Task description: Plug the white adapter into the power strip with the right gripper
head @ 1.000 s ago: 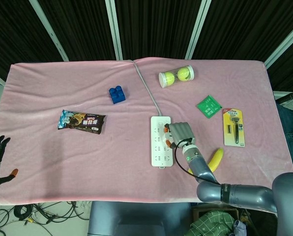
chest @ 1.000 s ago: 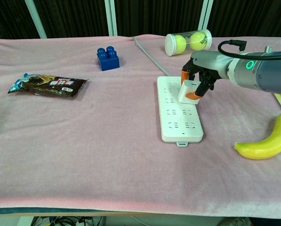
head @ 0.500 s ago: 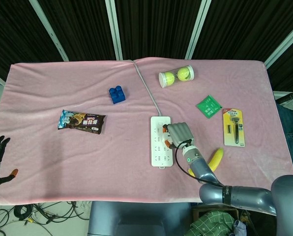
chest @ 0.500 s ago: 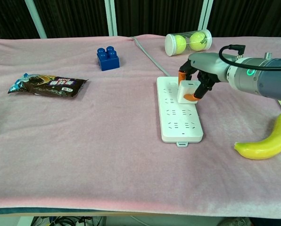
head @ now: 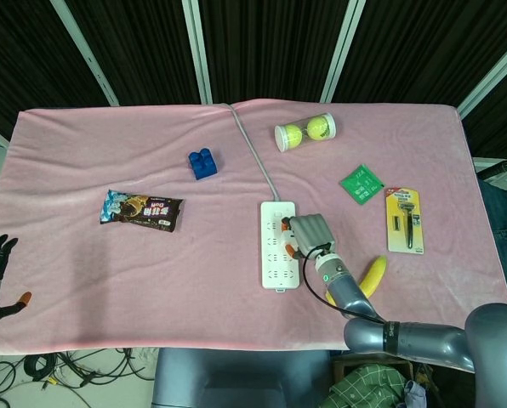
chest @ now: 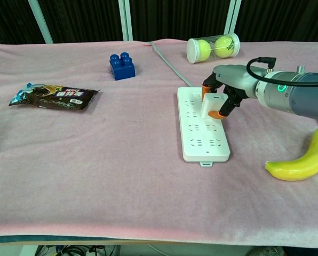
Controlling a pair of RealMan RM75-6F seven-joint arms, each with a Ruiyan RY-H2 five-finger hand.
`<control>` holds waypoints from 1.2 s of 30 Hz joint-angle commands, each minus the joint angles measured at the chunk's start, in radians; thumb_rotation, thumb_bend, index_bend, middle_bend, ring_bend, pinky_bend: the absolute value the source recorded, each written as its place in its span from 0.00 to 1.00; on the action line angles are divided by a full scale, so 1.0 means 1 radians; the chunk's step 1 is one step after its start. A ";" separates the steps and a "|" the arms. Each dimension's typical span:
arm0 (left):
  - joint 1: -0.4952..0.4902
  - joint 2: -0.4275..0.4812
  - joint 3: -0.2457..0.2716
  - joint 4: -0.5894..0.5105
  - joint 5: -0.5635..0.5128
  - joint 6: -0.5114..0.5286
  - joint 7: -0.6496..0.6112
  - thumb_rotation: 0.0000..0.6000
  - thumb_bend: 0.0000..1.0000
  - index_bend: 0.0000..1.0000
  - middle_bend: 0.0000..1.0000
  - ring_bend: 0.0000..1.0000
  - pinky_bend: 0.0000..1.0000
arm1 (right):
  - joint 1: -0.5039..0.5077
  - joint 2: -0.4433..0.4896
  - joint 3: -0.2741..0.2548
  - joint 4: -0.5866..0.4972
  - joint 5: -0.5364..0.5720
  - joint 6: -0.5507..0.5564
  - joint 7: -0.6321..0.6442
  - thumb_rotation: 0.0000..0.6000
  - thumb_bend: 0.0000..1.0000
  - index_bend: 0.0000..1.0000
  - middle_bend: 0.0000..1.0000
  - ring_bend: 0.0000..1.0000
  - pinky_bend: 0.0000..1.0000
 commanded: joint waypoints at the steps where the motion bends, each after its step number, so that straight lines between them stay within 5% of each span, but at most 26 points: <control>1: 0.000 0.000 0.000 0.000 0.000 0.000 0.001 1.00 0.24 0.00 0.00 0.00 0.00 | -0.003 0.004 -0.004 0.001 0.007 -0.007 0.000 1.00 0.41 0.88 0.79 0.78 0.59; 32: -0.001 0.002 0.001 -0.001 0.000 -0.002 -0.002 1.00 0.24 0.00 0.00 0.00 0.00 | 0.012 -0.048 -0.035 0.022 -0.051 0.036 -0.106 1.00 0.41 0.92 0.78 0.79 0.60; 34: -0.001 0.002 0.001 -0.001 0.000 -0.002 -0.002 1.00 0.24 0.00 0.00 0.00 0.00 | 0.008 -0.043 -0.027 0.015 -0.048 0.037 -0.099 1.00 0.41 0.90 0.74 0.76 0.60; 36: -0.001 0.002 0.001 -0.002 0.000 -0.001 -0.002 1.00 0.24 0.00 0.00 0.00 0.00 | 0.006 -0.036 -0.021 0.006 -0.040 0.036 -0.094 1.00 0.40 0.78 0.67 0.70 0.58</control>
